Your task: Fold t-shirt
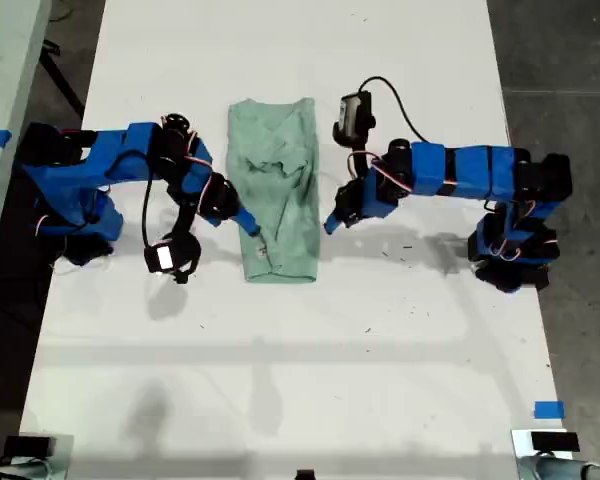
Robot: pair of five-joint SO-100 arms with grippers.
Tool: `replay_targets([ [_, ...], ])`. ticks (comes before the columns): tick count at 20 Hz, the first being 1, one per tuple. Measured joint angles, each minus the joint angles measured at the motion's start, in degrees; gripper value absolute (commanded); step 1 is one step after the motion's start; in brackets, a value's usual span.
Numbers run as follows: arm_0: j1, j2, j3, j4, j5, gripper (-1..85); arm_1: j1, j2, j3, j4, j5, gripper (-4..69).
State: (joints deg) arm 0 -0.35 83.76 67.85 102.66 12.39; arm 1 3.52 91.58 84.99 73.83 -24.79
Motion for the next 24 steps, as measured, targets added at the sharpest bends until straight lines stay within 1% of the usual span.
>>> replay_targets([
  [1,0.79,0.44,3.87,0.0,-2.81,33.6,0.0,0.79,0.0,0.53,0.18,11.4],
  [2,1.41,1.67,8.09,0.0,-5.89,29.7,0.0,1.41,0.26,1.41,0.62,10.6],
  [3,2.29,3.43,12.92,-0.79,-9.23,26.0,0.0,2.29,1.49,2.29,1.32,8.0],
  [4,3.6,5.1,17.75,-2.9,-12.3,26.0,-0.26,3.34,3.52,2.81,2.11,4.8],
  [6,6.77,7.03,25.31,-5.98,-18.9,27.9,-1.58,6.94,8.7,3.08,4.83,4.9],
  [7,8.17,8.96,27.69,-6.86,-21.71,28.2,-2.29,9.23,11.69,3.08,6.33,6.1],
  [8,9.23,11.69,29.53,-7.56,-23.55,28.5,-2.72,11.69,14.06,3.08,7.56,10.0],
  [9,9.49,14.85,31.2,-8.09,-24.79,29.7,-3.08,14.5,15.91,3.08,8.7,17.8],
  [10,9.4,18.02,32.87,-8.7,-25.4,30.2,-3.25,16.87,17.05,2.99,9.14,23.9],
  [11,9.14,20.83,34.54,-9.58,-25.66,30.5,-3.43,18.72,17.49,2.72,9.49,27.3],
  [15,6.86,23.47,36.3,-13.54,-24.52,32.8,-3.43,19.51,17.58,0.62,9.58,29.2],
  [18,6.59,23.2,35.86,-13.71,-23.99,32.5,-3.52,18.11,17.49,0.62,9.93,29.3],
  [20,6.59,21.71,35.6,-16.17,-23.91,32.2,-3.6,14.59,17.23,0.35,9.93,29.4],
  [22,6.06,16.61,33.13,-19.69,-23.03,32.4,-3.69,6.86,9.93,0.35,9.58,29.6],
  [24,5.27,8.61,28.04,-21.27,-21.18,32.4,-3.69,-1.58,2.46,0.26,8.79,29.8],
])
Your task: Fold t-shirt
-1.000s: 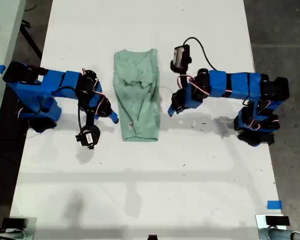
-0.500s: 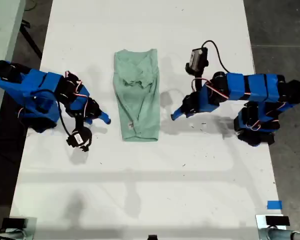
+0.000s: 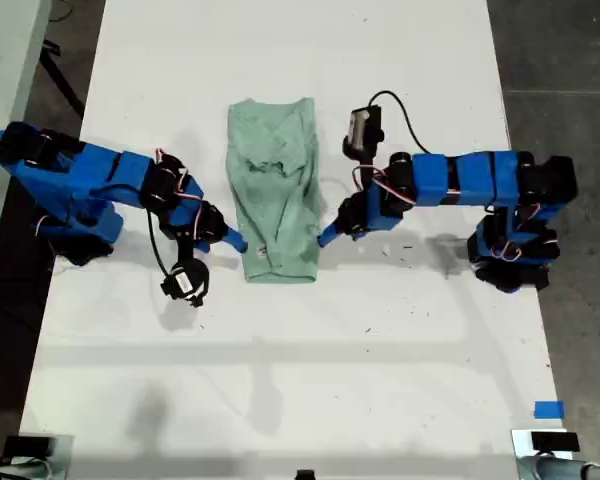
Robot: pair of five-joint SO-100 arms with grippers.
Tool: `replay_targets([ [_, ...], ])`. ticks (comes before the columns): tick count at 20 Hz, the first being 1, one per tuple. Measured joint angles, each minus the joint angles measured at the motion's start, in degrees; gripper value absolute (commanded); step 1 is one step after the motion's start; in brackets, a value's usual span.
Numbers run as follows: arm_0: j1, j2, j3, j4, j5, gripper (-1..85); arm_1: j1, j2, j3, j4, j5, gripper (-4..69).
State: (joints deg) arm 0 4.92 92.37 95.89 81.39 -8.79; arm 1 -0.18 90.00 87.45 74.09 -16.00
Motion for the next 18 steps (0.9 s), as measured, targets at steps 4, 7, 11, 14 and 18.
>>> replay_targets([
  [4,-0.35,-11.07,-7.03,-1.93,1.32,32.7,0.0,-13.01,-9.93,0.0,-0.53,29.9],
  [7,-0.35,-13.97,-7.38,-3.52,1.41,32.5,0.0,-21.09,-15.91,0.0,-0.62,30.0],
  [11,-0.35,-17.84,-7.91,-7.21,1.41,31.8,-0.09,-29.36,-22.76,0.79,-0.53,30.0],
  [14,-0.7,-21.71,-8.17,-10.99,1.41,31.2,-0.62,-33.93,-27.07,1.76,0.09,29.8],
  [18,-1.41,-30.32,-14.06,-12.22,1.41,28.2,-1.23,-39.29,-31.99,3.52,0.53,28.9],
])
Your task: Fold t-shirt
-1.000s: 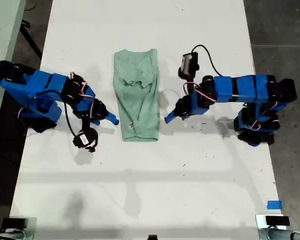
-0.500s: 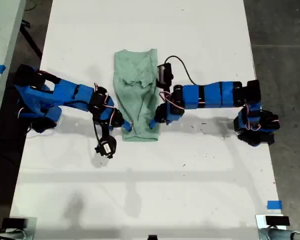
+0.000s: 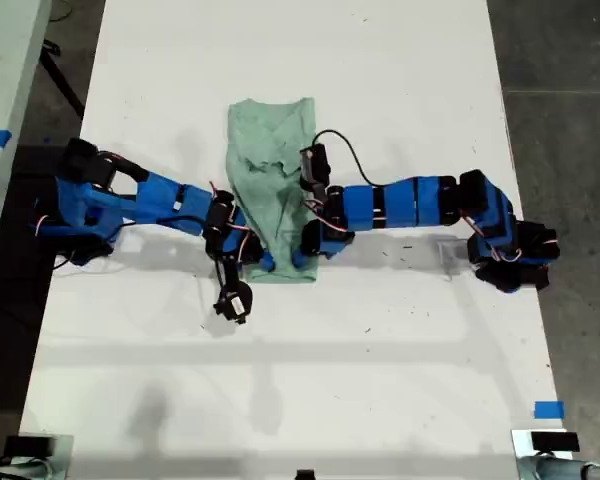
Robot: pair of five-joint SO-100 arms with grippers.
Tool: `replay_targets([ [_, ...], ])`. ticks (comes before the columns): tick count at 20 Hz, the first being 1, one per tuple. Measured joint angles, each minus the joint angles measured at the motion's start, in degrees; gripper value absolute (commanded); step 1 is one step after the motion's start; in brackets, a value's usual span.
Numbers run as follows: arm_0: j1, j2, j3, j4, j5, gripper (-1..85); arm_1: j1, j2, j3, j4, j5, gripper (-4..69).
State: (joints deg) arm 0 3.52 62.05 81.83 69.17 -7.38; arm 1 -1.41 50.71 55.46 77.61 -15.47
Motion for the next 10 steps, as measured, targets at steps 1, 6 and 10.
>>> replay_targets([
  [1,-0.09,-2.2,-2.2,0.09,0.0,27.2,-0.09,-0.88,-1.14,0.26,0.35,28.4],
  [6,-1.32,-8.17,-11.69,3.6,0.0,11.7,-1.23,-5.19,-7.82,0.18,2.46,3.1],
  [10,-1.49,-8.44,-12.57,3.87,0.09,-0.1,-2.46,-6.42,-10.55,0.26,4.48,-1.1],
])
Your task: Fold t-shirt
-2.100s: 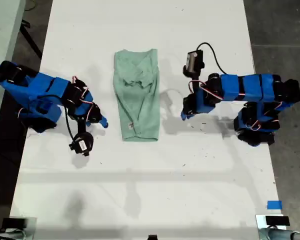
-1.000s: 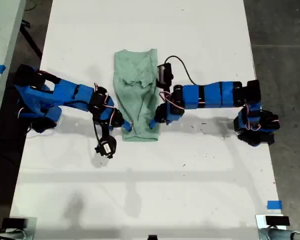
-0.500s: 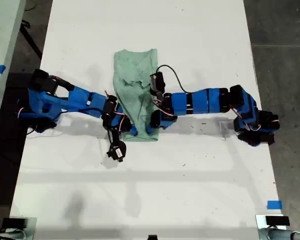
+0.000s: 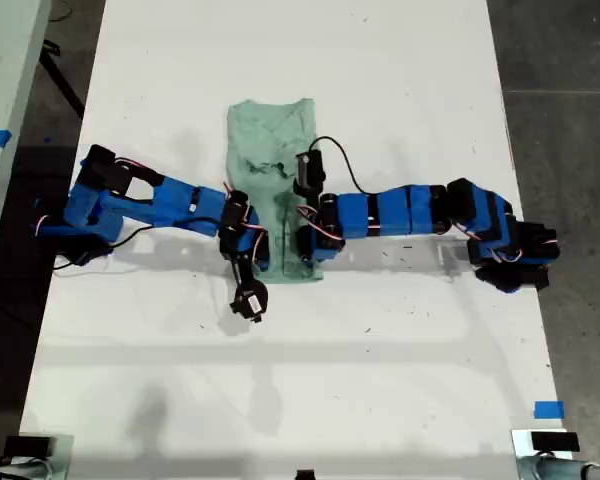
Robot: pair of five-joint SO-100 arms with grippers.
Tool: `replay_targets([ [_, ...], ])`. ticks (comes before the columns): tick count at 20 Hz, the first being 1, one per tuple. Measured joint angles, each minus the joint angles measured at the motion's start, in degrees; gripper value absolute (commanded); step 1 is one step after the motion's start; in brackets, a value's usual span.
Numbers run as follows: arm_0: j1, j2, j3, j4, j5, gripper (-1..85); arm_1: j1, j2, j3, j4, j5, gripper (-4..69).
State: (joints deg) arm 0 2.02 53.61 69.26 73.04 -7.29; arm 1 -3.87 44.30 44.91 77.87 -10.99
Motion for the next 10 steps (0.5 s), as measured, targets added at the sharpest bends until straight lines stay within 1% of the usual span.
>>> replay_targets([
  [3,0.0,0.7,-0.26,2.37,-0.18,-0.1,-0.26,0.18,-0.09,1.23,1.05,-1.1],
  [5,1.14,3.52,-0.18,5.01,-0.44,-0.1,-1.41,1.76,0.09,4.04,2.2,-1.1],
  [7,4.57,7.82,-0.18,6.94,-0.53,-0.1,-3.6,4.92,0.35,5.36,3.43,-1.1],
  [10,12.13,9.49,-1.93,7.47,-2.81,-0.1,-7.82,8.09,0.44,5.45,5.19,-1.1],
])
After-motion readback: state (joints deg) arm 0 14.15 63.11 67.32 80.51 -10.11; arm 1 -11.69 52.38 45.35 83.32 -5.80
